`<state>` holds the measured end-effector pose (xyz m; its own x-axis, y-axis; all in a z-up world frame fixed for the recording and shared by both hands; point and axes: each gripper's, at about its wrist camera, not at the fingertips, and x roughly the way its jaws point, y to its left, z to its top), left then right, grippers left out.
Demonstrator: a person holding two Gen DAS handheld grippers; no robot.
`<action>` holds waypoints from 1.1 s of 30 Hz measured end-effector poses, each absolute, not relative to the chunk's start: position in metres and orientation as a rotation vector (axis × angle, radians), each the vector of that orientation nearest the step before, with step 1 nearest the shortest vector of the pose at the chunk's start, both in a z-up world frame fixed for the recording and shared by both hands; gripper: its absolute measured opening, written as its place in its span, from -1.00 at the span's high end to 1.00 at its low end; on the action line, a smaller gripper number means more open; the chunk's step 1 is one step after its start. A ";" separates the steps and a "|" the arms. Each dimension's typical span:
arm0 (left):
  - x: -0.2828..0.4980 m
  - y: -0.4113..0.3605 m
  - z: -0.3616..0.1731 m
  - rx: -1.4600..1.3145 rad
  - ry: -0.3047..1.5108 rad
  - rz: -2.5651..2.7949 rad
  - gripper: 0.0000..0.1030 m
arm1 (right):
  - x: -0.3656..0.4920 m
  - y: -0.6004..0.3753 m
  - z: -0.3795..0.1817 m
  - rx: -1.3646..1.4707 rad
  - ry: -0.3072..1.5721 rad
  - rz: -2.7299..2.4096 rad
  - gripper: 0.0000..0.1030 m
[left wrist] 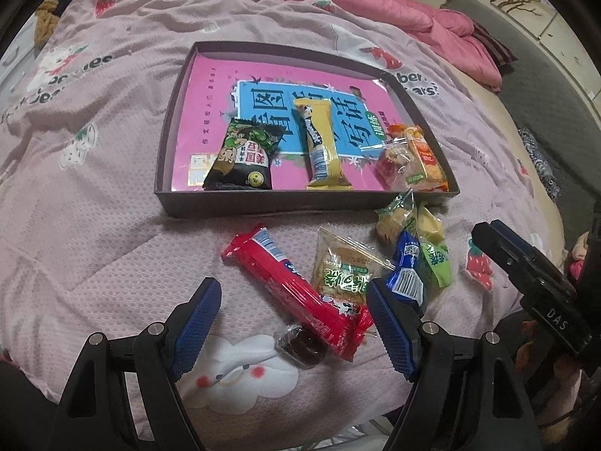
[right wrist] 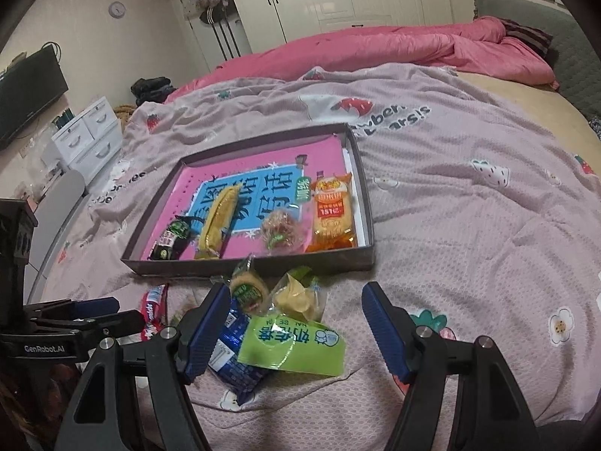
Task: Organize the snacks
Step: 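Withdraw both grippers from the tray toward the remaining snacks, then grasp the red wafer stick with the left gripper while the right grasps a clear yellow-green bag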
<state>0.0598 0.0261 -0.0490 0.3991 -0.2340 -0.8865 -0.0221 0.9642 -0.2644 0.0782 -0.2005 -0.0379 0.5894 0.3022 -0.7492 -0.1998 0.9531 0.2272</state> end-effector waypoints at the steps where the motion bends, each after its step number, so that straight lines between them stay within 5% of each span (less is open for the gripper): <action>1: 0.060 0.026 -0.050 -0.254 1.161 -0.138 -0.56 | 0.080 -0.202 -0.041 0.132 0.907 0.291 -0.40; 26: 0.077 0.031 -0.084 -0.331 1.229 -0.109 -0.56 | 0.104 -0.184 -0.083 0.061 1.025 0.295 -0.39; 33: 0.077 0.030 -0.084 -0.319 1.225 -0.103 -0.56 | 0.108 -0.180 -0.091 0.023 1.045 0.295 -0.17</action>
<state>0.0773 0.0302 -0.0843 0.3407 -0.2478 -0.9069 -0.0929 0.9510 -0.2948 0.1083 -0.1796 -0.0905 0.4662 0.2510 -0.8483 -0.2290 0.9605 0.1583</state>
